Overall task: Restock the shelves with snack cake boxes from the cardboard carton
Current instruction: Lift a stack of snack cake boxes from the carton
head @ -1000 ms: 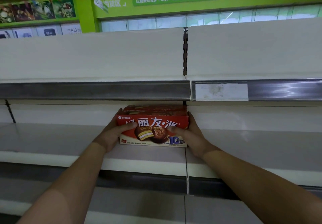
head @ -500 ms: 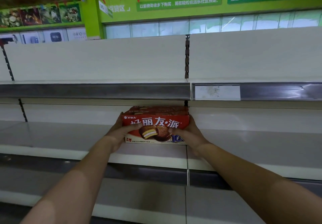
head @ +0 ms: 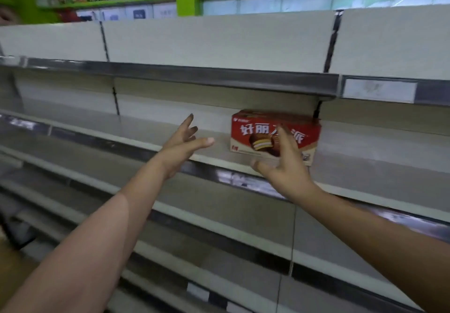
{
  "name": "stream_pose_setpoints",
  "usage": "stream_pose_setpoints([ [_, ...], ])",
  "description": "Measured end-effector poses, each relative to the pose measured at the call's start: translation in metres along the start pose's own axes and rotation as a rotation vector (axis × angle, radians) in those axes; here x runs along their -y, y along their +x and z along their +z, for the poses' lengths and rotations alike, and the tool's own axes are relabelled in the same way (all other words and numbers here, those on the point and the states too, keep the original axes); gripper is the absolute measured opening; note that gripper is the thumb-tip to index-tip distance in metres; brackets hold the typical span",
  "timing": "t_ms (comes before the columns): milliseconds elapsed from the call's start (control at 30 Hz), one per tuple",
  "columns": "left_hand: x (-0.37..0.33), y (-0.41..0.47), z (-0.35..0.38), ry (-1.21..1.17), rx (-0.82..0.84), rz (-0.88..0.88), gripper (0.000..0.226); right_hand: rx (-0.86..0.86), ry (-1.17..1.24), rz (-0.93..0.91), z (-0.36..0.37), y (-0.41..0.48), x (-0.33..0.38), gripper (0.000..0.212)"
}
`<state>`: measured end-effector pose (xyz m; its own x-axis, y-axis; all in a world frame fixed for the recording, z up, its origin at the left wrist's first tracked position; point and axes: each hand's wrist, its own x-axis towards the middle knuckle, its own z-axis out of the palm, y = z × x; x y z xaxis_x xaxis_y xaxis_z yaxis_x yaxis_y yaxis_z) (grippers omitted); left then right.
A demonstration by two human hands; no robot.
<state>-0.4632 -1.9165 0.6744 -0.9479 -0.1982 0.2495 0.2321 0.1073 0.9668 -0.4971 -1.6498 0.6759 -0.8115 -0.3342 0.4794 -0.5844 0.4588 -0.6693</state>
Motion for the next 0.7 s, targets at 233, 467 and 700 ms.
stream_pose_setpoints([
  [233,0.013,-0.108,-0.056,0.002,-0.127,-0.029,0.123,0.267,0.108,-0.031,0.084,-0.051,0.056,0.098],
  [467,0.046,-0.222,-0.108,0.096,-0.285,-0.106,0.118,0.469,0.202,-0.047,0.165,-0.099,0.091,0.096],
  [700,0.11,-0.345,-0.134,0.175,-0.61,-0.246,0.056,0.743,0.231,-0.002,0.235,-0.17,0.092,0.088],
])
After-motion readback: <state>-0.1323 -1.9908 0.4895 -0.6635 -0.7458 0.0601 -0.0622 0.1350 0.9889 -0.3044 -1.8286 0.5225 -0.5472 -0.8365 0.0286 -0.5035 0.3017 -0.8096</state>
